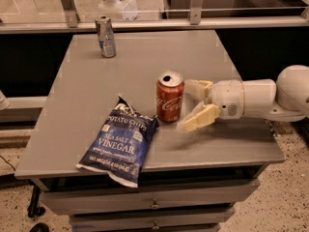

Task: Move coke can near blue chip bag

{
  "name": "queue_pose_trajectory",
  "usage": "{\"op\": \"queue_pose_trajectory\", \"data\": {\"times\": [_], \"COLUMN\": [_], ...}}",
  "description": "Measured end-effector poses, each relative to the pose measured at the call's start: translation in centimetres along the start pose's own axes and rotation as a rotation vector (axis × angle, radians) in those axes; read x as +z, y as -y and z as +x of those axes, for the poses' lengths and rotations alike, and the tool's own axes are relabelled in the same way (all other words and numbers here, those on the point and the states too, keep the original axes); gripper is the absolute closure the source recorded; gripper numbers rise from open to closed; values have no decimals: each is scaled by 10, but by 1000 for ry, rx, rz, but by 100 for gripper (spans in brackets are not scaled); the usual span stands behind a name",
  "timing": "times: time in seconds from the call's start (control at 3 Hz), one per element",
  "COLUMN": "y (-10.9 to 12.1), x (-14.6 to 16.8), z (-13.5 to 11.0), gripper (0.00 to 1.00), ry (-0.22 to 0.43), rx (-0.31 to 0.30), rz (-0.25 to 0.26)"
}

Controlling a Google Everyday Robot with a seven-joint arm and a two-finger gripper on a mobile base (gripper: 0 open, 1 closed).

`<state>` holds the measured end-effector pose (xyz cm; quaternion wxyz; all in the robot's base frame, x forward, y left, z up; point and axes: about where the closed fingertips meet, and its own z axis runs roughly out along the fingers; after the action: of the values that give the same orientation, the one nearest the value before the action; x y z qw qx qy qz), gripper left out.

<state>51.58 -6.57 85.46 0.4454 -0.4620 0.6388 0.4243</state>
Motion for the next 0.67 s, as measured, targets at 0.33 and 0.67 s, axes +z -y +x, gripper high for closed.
{"op": "queue_pose_trajectory", "data": {"times": [0.33,0.67], "y": [26,61], "x": [-34,-82], "z": [-20,-63], "gripper": [0,0], "ry": [20,78], "rx": [-59,-166], "rz": [71,203]}}
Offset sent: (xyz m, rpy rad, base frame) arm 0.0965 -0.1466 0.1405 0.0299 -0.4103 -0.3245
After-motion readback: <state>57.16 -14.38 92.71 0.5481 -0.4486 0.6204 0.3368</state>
